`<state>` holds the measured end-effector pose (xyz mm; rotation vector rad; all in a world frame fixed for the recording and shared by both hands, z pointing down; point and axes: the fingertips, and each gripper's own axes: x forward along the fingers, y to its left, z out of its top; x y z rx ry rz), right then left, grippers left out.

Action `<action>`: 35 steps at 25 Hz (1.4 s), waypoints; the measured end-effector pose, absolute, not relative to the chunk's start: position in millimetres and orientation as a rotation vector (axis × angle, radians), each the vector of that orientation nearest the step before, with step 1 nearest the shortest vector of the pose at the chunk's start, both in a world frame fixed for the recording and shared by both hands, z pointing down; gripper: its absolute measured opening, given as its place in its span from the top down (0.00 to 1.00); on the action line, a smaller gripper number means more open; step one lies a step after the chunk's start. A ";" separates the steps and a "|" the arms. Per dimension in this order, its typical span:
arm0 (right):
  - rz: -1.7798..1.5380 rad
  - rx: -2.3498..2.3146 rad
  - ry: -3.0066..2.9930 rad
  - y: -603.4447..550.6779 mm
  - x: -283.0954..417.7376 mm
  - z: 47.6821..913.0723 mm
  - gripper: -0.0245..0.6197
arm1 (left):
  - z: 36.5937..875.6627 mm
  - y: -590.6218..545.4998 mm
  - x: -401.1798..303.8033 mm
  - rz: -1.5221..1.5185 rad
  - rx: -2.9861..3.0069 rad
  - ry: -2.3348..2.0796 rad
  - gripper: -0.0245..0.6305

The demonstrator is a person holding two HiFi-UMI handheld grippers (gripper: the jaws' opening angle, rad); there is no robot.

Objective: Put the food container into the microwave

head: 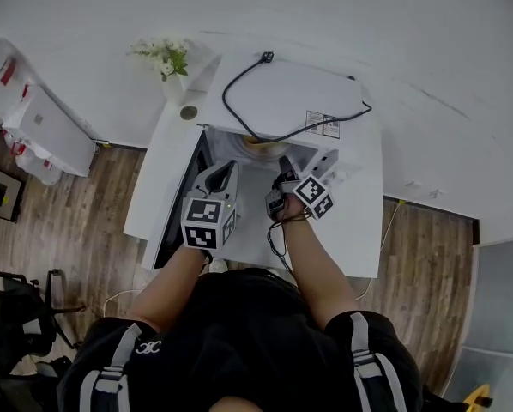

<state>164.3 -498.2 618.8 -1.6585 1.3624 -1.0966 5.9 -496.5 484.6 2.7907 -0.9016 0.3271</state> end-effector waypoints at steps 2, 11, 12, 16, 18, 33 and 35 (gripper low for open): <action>-1.040 -1.704 1.500 -489.9 155.7 599.6 0.96 | 486.5 -497.0 11.0 0.331 2.789 -0.904 0.94; -0.458 -2.164 1.969 -441.1 158.8 512.9 0.96 | 489.3 -485.4 44.9 0.337 2.832 -0.859 0.94; -0.383 -2.236 1.974 -434.4 163.1 506.0 0.96 | 489.0 -483.0 49.3 0.338 2.840 -0.845 0.94; -0.191 -2.386 1.966 -406.9 173.9 486.7 0.96 | 489.6 -473.6 67.4 0.352 2.874 -0.808 0.94; -0.148 -2.400 1.980 -396.2 175.3 484.0 0.96 | 491.9 -470.2 76.5 0.365 2.884 -0.797 0.94; -0.216 -2.436 1.893 -382.4 194.9 496.4 0.96 | 491.8 -462.6 102.5 0.336 2.945 -0.731 0.94; -0.218 -2.433 1.891 -383.2 194.9 496.2 0.96 | 492.8 -463.0 103.2 0.342 2.949 -0.730 0.94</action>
